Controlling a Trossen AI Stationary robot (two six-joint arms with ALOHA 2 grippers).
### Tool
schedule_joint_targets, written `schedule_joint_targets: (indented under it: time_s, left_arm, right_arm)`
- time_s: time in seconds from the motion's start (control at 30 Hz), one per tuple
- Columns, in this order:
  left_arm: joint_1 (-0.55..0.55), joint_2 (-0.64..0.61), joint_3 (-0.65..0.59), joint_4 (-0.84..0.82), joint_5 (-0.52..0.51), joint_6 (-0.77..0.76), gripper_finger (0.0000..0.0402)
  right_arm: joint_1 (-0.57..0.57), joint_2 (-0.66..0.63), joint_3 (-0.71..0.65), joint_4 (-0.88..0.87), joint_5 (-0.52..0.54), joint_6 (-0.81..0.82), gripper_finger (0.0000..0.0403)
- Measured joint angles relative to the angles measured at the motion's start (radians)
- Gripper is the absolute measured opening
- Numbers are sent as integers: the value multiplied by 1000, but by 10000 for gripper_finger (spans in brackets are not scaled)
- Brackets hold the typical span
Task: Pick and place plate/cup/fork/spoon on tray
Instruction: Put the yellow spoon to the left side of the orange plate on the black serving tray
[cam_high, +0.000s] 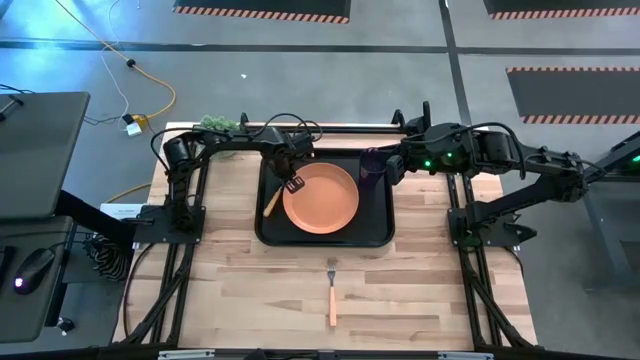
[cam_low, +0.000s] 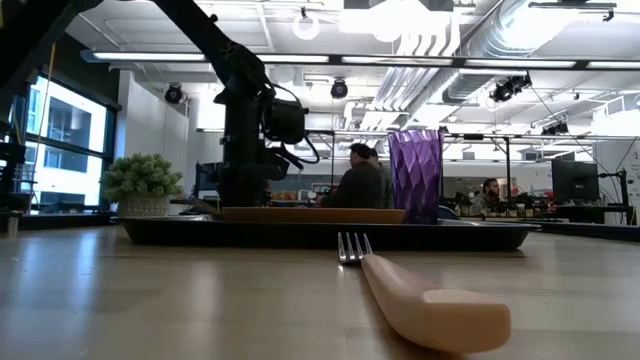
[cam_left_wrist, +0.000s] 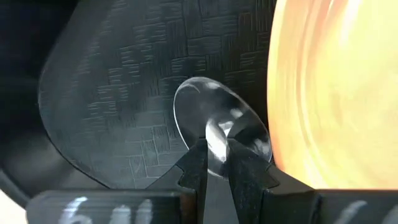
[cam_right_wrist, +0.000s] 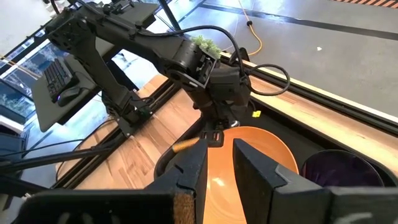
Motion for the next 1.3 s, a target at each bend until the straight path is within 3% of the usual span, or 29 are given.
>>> schedule_joint_targets:
  time_s: [0.33, 1.03, 1.3]
  left_arm:
    - [-1, -1, 0, -15, 0, -21, 51]
    - [-45, -1, -1, -161, -4, -270, 51]
    - [-61, -1, -1, -211, -54, -281, 51]
  right_arm:
    - [0, 0, 0, 5, 0, 2, 67]
    - [0, 0, 0, 6, -15, -1, 67]
    - [0, 0, 0, 6, -43, -7, 67]
